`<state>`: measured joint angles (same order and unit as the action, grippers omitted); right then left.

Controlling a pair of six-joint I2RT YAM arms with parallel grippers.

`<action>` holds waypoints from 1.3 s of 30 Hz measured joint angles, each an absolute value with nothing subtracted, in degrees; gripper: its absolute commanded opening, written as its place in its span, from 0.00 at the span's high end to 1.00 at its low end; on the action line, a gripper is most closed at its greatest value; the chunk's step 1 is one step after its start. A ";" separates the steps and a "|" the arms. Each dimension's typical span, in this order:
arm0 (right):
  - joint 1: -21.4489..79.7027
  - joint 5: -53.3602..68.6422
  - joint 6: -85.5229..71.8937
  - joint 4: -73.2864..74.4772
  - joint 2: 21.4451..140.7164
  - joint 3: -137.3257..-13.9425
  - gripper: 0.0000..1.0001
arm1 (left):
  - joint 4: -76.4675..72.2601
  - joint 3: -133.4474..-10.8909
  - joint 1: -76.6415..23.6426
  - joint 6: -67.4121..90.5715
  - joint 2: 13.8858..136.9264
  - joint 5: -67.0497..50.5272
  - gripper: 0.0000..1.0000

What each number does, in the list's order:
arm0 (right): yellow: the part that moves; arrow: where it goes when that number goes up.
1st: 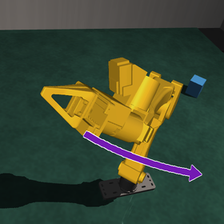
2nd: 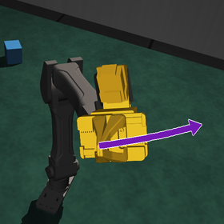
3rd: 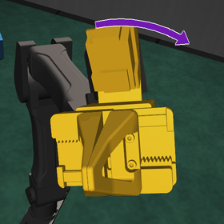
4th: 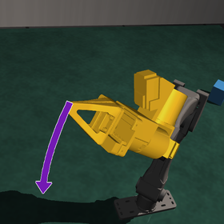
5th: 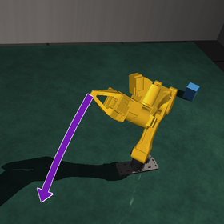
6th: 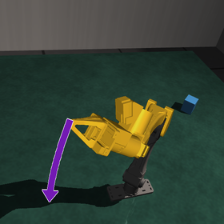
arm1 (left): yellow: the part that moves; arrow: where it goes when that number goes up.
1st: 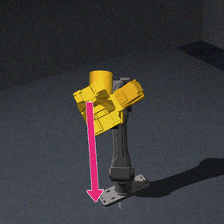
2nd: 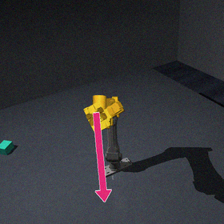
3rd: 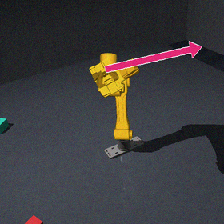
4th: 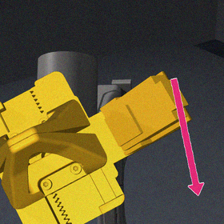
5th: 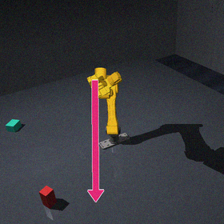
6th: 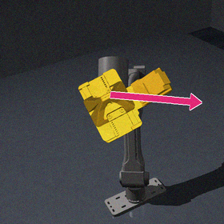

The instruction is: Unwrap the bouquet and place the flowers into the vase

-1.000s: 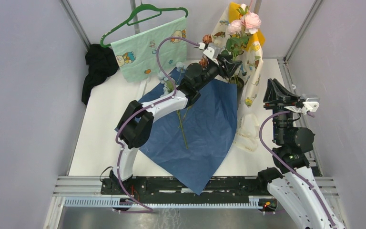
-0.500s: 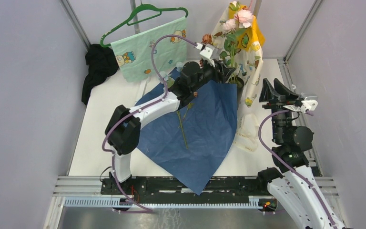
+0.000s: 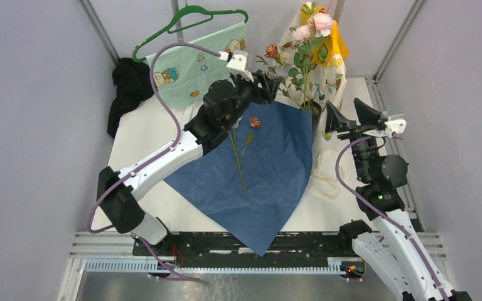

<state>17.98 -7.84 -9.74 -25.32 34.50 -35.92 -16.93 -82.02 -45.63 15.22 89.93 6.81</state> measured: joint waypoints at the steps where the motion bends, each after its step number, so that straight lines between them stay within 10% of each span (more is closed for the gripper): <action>1: 17.98 -6.35 -9.69 -24.80 35.77 -36.95 0.13 | -15.03 -82.04 -45.63 15.20 88.79 9.72 0.32; 17: 33.95 12.56 -8.80 -11.31 67.88 -60.31 0.28 | 10.41 -68.64 -28.34 29.93 80.53 29.39 0.28; 39: 45.30 1.39 -4.54 17.80 117.80 -92.18 0.58 | 8.86 -66.89 -20.60 32.58 65.36 31.42 0.27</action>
<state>45.30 1.39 -4.54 17.80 117.80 -92.18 8.86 -66.89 -20.60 32.58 65.36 31.42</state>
